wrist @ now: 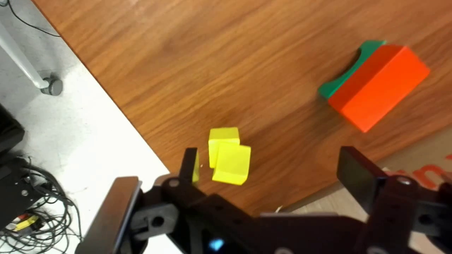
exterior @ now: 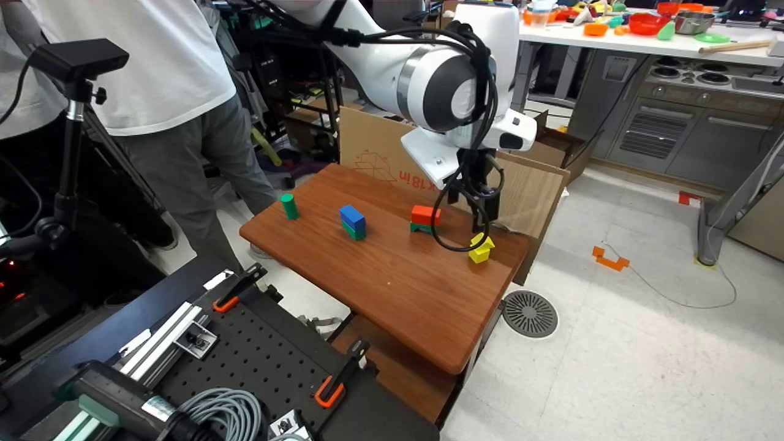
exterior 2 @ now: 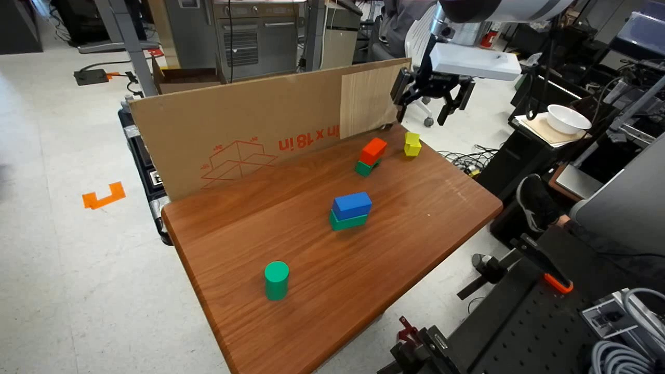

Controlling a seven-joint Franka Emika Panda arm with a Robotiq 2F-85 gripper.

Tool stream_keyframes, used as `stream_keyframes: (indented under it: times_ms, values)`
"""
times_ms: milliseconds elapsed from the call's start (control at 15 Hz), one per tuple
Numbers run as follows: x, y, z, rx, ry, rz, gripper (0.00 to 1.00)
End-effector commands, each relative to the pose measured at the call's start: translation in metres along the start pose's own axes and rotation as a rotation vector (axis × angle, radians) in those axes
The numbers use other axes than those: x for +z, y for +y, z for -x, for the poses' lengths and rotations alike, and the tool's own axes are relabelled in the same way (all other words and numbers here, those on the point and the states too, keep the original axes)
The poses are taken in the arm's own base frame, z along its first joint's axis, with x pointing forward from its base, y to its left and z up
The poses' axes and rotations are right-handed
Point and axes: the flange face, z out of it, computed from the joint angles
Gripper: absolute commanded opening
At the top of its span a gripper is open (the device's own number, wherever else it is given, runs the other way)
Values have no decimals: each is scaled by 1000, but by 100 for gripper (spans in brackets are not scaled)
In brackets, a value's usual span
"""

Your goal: Put the yellow triangle block on top of the yellow cube

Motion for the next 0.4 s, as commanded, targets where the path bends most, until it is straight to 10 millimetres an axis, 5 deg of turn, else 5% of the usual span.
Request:
stream_keyframes:
  times_ms: [0,200,267,333]
  values:
    - [-27,5,64,-196,-61,-4,100]
    - [-28,17,110,-331,-140,38,100]
    - [-18,5,73,-252,-94,13,100]
    - [-18,9,87,-280,-117,25,100]
